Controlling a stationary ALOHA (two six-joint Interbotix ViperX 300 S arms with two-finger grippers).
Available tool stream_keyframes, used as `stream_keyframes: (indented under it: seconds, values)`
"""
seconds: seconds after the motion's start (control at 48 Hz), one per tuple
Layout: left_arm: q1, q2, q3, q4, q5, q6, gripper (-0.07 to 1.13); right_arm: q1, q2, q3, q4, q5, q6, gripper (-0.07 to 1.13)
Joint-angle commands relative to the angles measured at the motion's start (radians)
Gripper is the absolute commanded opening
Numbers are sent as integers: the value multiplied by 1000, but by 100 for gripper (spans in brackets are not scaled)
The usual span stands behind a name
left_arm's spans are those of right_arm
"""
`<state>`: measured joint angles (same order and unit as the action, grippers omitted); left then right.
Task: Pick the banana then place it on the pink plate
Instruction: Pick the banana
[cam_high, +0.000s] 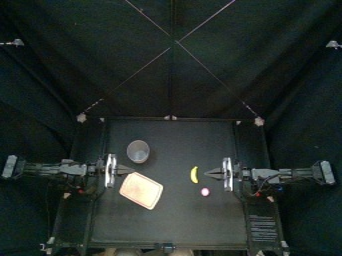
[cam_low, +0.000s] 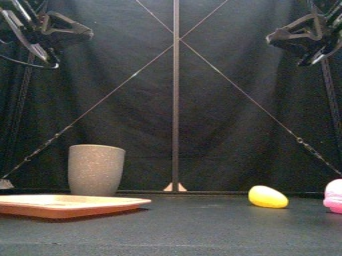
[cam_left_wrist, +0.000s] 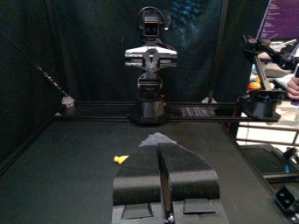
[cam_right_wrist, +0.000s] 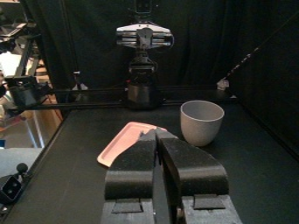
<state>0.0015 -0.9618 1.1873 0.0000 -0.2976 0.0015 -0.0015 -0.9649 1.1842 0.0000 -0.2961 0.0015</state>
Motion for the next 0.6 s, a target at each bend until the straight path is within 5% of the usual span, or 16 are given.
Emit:
stream_keyframes:
  seconds: [0.021,0.229,0.604]
  values:
    - [2,15,-12,-5,15,-3,2,-28,52,-28,6,-2,9,-1]
    - [2,15,-8,-9,28,-2,2,-120,201,-95,66,54,32,1]
    - [35,15,5,-63,71,0,2,-377,259,-193,227,469,38,9]
